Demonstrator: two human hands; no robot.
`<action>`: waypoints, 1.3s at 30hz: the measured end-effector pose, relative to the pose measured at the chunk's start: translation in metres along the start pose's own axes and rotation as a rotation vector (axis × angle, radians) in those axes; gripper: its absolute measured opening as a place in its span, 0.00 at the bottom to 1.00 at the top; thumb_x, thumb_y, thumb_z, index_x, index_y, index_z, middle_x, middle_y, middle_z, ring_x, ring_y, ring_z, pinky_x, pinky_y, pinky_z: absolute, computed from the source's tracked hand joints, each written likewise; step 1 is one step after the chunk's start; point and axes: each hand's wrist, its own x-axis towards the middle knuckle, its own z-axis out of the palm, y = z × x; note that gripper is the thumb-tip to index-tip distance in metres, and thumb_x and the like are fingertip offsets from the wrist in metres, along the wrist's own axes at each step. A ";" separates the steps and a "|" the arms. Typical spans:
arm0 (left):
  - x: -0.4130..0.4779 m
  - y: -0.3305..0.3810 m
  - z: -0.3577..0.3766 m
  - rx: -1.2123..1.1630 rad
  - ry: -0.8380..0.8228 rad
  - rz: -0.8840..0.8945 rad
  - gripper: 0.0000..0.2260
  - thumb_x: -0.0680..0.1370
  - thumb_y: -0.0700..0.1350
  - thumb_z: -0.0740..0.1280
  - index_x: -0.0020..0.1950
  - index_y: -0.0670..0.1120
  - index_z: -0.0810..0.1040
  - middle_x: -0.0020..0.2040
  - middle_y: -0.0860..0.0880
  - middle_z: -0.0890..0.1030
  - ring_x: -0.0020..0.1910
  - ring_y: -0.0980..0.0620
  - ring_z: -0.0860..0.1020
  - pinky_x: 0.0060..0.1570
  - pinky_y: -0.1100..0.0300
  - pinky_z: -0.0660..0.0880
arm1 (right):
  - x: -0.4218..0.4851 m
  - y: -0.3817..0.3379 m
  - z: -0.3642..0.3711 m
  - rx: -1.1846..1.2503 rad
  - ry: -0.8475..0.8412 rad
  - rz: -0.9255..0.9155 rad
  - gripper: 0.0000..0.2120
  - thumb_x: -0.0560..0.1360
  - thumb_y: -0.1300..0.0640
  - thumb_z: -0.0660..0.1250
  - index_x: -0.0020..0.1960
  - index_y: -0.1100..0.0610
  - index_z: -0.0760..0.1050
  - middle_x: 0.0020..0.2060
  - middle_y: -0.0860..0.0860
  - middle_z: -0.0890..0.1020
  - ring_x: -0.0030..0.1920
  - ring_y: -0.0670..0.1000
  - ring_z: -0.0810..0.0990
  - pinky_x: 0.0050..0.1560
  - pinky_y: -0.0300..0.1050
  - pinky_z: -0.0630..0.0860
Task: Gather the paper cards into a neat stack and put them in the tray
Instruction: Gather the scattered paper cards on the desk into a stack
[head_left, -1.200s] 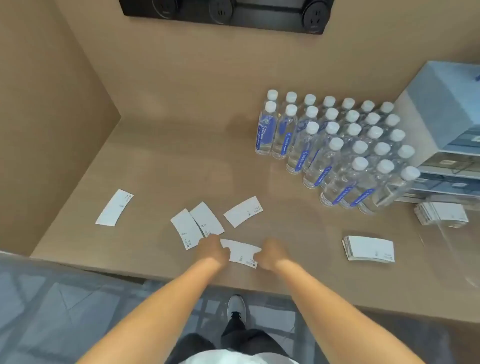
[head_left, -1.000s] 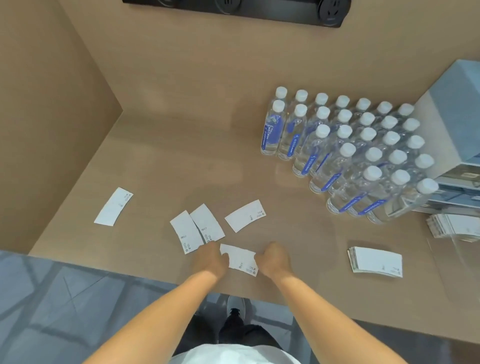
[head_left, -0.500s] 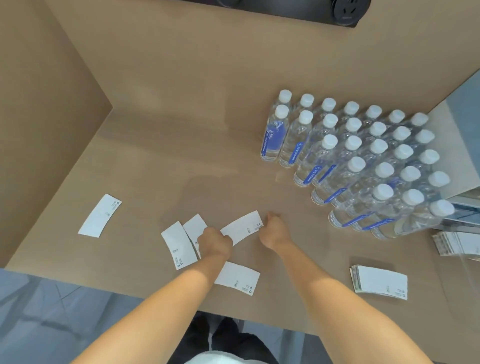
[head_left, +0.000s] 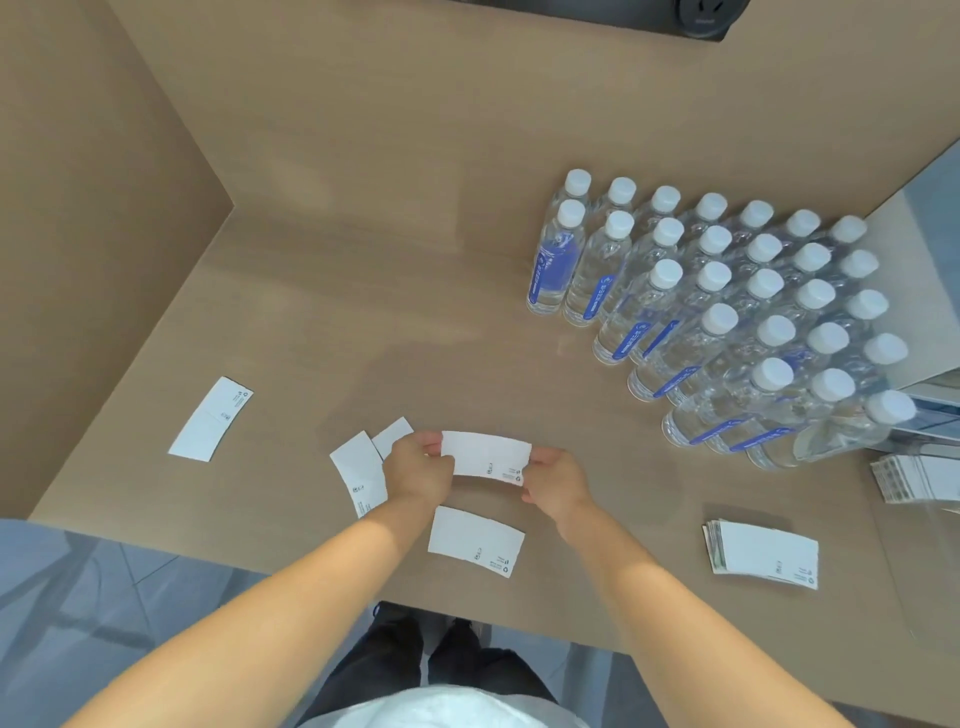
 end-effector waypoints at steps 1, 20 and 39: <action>-0.003 -0.004 -0.004 0.014 -0.010 0.014 0.16 0.73 0.35 0.66 0.59 0.46 0.79 0.51 0.51 0.80 0.49 0.52 0.77 0.52 0.61 0.73 | -0.008 0.005 0.000 0.031 -0.026 0.022 0.21 0.72 0.69 0.54 0.52 0.54 0.83 0.43 0.51 0.83 0.41 0.51 0.78 0.51 0.50 0.82; -0.035 -0.063 -0.014 0.232 -0.137 0.082 0.15 0.76 0.34 0.63 0.60 0.43 0.79 0.58 0.47 0.82 0.51 0.52 0.76 0.49 0.64 0.68 | -0.062 0.068 0.027 -0.054 -0.076 0.145 0.15 0.73 0.63 0.60 0.58 0.57 0.75 0.53 0.54 0.82 0.53 0.57 0.81 0.57 0.57 0.79; 0.045 -0.049 -0.119 0.165 0.093 0.055 0.09 0.76 0.38 0.65 0.55 0.43 0.79 0.49 0.47 0.81 0.45 0.48 0.77 0.42 0.60 0.72 | -0.037 -0.029 0.060 -0.079 -0.162 0.069 0.15 0.75 0.61 0.64 0.62 0.60 0.75 0.46 0.55 0.81 0.46 0.54 0.82 0.51 0.49 0.82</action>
